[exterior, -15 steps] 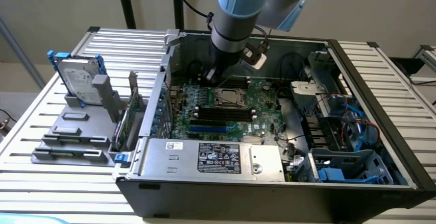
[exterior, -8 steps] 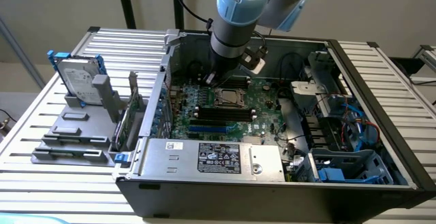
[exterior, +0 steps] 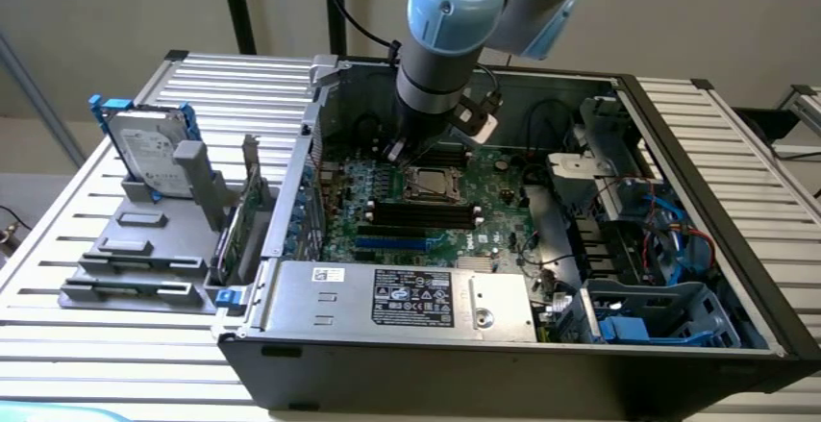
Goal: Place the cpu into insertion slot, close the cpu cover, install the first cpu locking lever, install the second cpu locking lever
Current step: 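Install the first cpu locking lever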
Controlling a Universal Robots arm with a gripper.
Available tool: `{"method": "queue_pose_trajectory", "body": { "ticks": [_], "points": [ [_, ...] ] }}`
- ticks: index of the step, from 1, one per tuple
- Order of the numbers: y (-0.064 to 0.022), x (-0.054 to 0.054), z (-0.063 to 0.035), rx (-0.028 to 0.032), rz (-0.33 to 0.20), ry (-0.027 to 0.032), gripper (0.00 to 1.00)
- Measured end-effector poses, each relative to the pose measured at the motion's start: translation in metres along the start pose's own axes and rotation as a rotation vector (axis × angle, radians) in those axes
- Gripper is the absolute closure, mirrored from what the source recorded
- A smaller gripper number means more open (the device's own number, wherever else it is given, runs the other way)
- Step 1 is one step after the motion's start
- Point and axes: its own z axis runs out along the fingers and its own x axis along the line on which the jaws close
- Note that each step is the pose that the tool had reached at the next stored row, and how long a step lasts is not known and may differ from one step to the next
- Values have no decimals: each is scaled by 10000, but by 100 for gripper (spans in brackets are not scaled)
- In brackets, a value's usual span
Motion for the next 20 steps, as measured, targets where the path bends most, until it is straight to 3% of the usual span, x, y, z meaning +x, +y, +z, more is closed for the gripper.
{"method": "queue_pose_trajectory", "body": {
  "ticks": [6,20],
  "points": [
    [9,4,3,-50,8,-71,89],
    [139,85,4,-55,16,-75,89]
  ]
}}
